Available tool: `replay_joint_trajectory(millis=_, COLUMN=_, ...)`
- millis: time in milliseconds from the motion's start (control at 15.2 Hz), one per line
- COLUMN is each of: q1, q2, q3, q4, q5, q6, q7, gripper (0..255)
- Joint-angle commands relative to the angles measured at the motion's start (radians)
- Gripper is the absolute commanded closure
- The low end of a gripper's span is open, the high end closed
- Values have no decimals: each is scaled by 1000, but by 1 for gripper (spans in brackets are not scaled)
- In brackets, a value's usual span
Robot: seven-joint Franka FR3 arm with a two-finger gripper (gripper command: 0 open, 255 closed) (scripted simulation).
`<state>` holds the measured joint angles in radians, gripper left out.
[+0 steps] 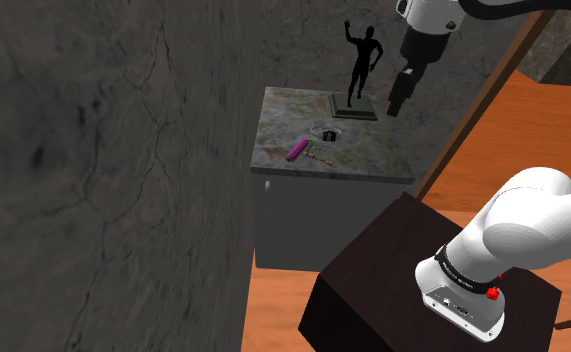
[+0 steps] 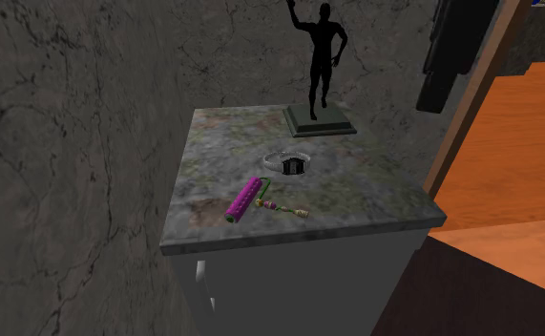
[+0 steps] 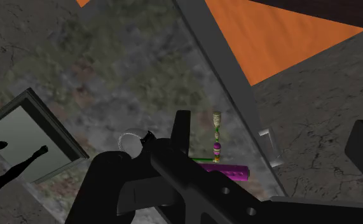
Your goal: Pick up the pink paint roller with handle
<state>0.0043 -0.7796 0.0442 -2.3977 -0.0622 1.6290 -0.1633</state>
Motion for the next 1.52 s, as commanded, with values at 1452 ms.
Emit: replay_joint_trajectory(millis=1452, q1=0, q2=669, q3=-1, q4=-66, q5=-39, q6=855, q7=4, gripper=0)
